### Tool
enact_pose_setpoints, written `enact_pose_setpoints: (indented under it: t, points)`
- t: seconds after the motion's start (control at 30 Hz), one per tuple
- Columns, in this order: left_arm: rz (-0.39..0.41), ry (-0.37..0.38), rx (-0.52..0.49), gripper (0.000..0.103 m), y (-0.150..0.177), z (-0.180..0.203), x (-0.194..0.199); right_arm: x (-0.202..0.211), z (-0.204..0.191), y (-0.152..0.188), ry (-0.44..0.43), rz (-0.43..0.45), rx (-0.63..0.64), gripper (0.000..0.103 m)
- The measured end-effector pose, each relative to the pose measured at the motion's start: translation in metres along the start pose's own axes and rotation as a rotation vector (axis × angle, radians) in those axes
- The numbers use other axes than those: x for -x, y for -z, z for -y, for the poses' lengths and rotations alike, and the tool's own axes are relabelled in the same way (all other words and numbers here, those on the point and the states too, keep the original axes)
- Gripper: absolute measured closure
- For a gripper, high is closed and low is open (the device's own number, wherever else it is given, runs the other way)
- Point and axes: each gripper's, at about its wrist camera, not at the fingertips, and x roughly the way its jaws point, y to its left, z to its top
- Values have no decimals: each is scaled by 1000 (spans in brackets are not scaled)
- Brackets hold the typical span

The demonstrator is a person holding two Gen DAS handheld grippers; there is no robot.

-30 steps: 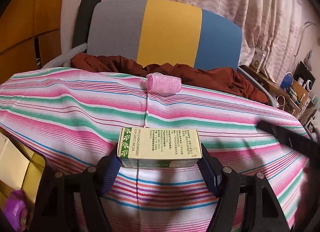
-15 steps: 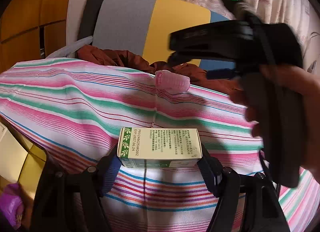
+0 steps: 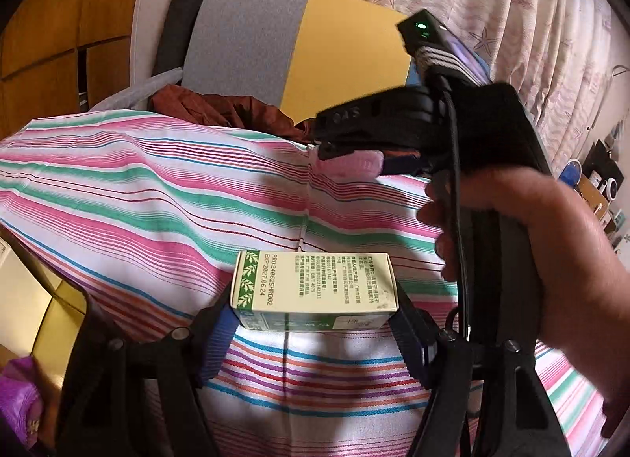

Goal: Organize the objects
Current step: 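Hold the green box in the left tool while the right tool grasps the pink hair roller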

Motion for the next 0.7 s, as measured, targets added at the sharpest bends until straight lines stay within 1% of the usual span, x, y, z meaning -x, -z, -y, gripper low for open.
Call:
enact_pose_setpoints:
  t: [0.1, 0.2, 0.3, 0.4, 0.47, 0.57, 0.63, 0.7]
  points:
    - [2, -5, -5, 30, 0, 1, 0, 13, 7, 13, 6, 34, -21, 38]
    - [4, -14, -18, 30, -1, 3, -1, 33, 19, 30, 68, 78, -34, 38]
    - [4, -24, -31, 30, 0, 5, -2, 58, 37, 54, 130, 131, -76, 38]
    - [7, -32, -41, 30, 0, 7, -2, 86, 44, 89, 213, 184, -86, 38]
    - [8, -37, -47, 30, 1, 8, -2, 102, 43, 111, 245, 202, -92, 38]
    - [23, -49, -58, 30, 1, 10, 1, 128, 40, 139, 256, 239, -127, 38]
    - [54, -55, -83, 30, 2, 16, 8, 147, 32, 157, 277, 281, -142, 38]
    - [93, -42, -115, 30, 4, 22, 16, 158, 20, 172, 294, 302, -137, 38]
